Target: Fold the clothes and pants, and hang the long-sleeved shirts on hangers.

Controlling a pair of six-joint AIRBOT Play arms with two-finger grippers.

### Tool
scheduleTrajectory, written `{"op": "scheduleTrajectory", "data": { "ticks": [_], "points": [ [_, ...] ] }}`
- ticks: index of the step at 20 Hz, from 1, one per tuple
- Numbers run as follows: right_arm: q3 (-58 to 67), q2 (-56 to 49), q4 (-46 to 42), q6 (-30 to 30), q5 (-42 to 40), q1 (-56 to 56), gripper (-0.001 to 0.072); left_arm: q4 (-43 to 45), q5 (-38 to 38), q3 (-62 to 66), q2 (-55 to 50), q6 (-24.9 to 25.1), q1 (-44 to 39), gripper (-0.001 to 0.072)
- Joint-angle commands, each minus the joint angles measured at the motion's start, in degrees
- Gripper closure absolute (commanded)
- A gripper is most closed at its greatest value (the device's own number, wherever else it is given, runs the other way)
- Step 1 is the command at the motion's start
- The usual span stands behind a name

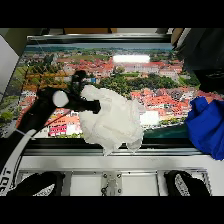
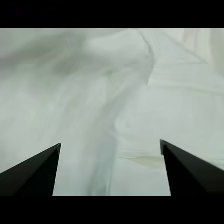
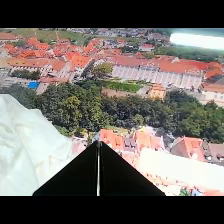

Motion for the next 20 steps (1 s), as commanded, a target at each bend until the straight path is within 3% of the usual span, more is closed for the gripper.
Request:
{"op": "scheduleTrajectory", "data": {
  "ticks": [1,6,8,9,10,13,16,17,18,19,20],
  "points": [
    [-0.02,-0.44,-0.15,1.84,2.29,-0.02,0.0701,13.53,1.77,0.02,-6.99,-4.20,-8.68,0.0029],
    [-0.44,-0.44,-3.17,2.23,5.79,0.09,0.0701,17.86,-2.86,4.94,-15.91,-4.46,-10.23,0.0032],
    [-2.10,-0.44,-3.87,3.58,5.70,1.01,0.0702,19.12,-4.92,6.45,-17.20,-5.01,-8.90,0.0434],
    [-3.52,-0.44,-4.74,3.69,5.68,2.32,0.0702,19.15,-4.98,6.78,-16.98,-5.01,-7.89,0.0598],
    [-5.51,-0.44,-6.01,3.72,5.68,4.28,0.0702,19.54,-5.20,7.13,-16.28,-5.03,-6.67,0.0697],
    [-13.42,-0.63,-11.23,8.33,3.41,12.04,0.0702,19.54,-5.22,7.37,-9.42,-5.01,-1.31,0.0697],
    [-22.64,-3.67,-14.58,12.04,-4.20,21.44,0.0699,19.43,-6.34,7.34,-0.68,-5.01,3.93,0.0697],
    [-24.81,-5.81,-14.08,12.00,-6.97,24.48,0.0606,19.43,-7.04,7.34,1.88,-4.98,5.18,0.0697],
    [-26.10,-8.85,-13.77,11.52,-10.01,27.82,0.0233,19.43,-7.63,7.34,3.96,-4.98,6.14,0.0697],
    [-26.21,-12.24,-13.81,10.58,-12.61,30.77,-0.0008,19.43,-8.00,7.34,5.81,-4.98,6.88,0.0697],
    [-26.05,-15.65,-13.53,10.38,-15.47,33.40,-0.0008,19.54,-8.26,7.34,7.23,-4.98,6.99,0.0697]
  ]
}}
